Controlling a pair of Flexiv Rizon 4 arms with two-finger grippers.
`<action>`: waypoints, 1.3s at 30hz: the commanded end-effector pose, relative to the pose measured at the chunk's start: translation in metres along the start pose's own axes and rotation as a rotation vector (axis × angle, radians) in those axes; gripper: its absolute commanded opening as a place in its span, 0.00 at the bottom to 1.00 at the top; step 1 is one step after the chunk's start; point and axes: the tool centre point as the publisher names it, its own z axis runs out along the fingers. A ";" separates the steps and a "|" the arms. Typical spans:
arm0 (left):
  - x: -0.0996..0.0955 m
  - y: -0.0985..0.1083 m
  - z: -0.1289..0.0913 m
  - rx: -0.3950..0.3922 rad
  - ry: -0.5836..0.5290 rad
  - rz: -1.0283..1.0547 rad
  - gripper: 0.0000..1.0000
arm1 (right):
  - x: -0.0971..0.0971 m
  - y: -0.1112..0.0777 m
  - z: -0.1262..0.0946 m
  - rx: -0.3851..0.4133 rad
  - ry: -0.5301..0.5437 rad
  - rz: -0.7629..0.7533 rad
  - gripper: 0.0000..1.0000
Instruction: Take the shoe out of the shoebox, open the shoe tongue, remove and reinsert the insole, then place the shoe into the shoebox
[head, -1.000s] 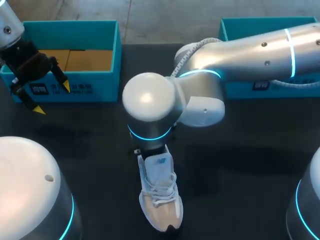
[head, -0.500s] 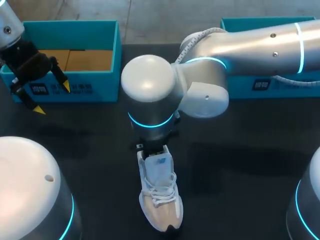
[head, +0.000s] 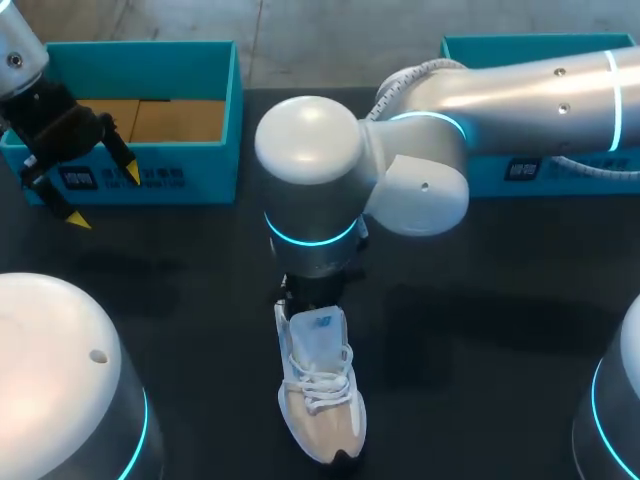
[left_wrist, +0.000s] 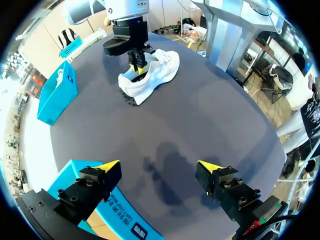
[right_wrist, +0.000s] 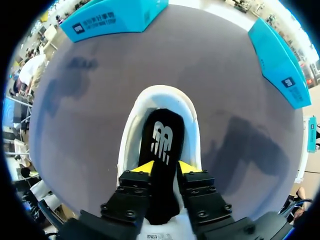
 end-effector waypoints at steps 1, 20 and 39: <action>0.000 0.000 0.000 -0.002 0.001 0.000 1.00 | 0.000 -0.003 -0.001 0.002 0.005 0.000 0.39; 0.000 0.000 0.000 -0.002 0.001 0.000 1.00 | 0.010 -0.013 -0.006 0.034 -0.005 -0.013 0.85; 0.000 0.000 0.000 -0.002 0.001 0.000 1.00 | 0.012 -0.026 -0.016 0.027 -0.004 0.008 1.00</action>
